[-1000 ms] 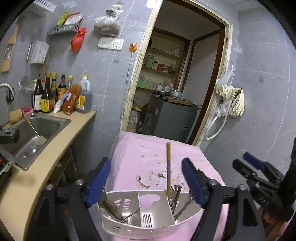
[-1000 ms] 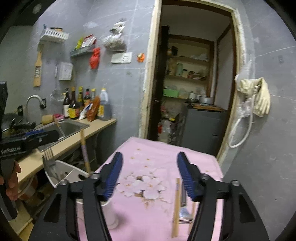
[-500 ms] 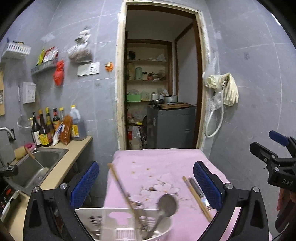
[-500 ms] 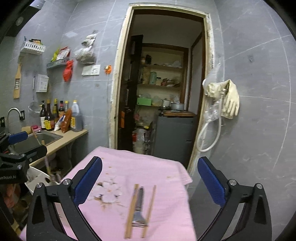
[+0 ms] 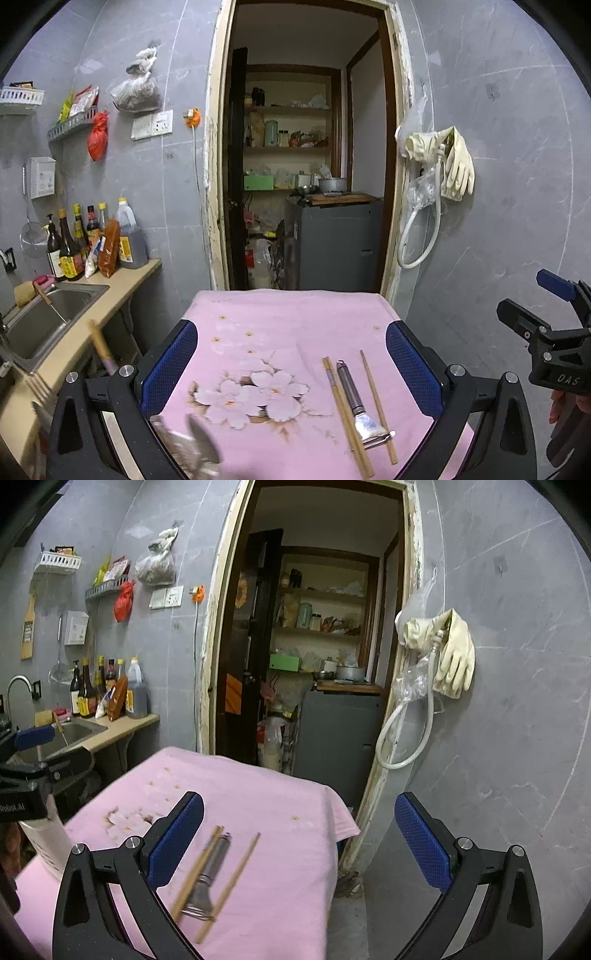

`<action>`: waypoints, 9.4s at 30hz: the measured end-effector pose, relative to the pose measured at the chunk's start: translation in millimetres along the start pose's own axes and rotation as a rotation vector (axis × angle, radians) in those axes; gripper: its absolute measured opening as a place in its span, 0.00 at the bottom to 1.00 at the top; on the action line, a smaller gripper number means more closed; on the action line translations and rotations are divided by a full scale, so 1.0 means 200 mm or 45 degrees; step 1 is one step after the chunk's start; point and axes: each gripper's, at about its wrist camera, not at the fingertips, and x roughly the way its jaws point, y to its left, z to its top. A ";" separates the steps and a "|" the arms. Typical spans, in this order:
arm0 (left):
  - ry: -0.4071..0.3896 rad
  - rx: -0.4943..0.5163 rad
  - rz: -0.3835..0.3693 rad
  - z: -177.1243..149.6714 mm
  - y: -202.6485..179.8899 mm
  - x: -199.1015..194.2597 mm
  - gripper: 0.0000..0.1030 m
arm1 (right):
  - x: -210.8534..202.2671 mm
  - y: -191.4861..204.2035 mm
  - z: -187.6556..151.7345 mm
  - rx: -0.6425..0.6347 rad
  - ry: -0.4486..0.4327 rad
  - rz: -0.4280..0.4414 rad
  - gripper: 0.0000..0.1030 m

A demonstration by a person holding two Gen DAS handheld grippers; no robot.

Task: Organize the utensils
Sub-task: 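Move both tools back to the chopsticks and metal-handled utensil, then grasp a wooden chopstick with the left tool while the right tool grasps another chopstick, then regrip the chopstick with the right tool while the left tool holds its chopstick, then lift both chopsticks and carry them over the white caddy with both tools, then lower the chopstick into the caddy with the right tool while the left tool lowers its chopstick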

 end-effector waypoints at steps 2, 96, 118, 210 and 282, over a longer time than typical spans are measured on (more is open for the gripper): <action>0.011 -0.004 0.004 -0.01 -0.03 0.05 1.00 | 0.06 -0.04 -0.03 -0.001 0.011 0.015 0.99; 0.967 -0.209 -0.120 -0.46 -0.05 1.26 0.10 | 1.30 0.24 -0.67 0.263 0.870 0.475 0.08; 0.635 -0.288 -0.391 -0.31 0.03 0.68 0.07 | 0.74 0.12 -0.44 0.470 0.488 0.499 0.05; -0.066 -0.347 -0.365 0.28 0.88 -0.20 0.07 | -0.36 0.81 0.48 0.275 -0.155 0.548 0.05; -0.048 -0.184 -0.021 -0.19 1.12 -0.10 0.07 | -0.05 1.25 -0.02 0.169 0.137 0.532 0.05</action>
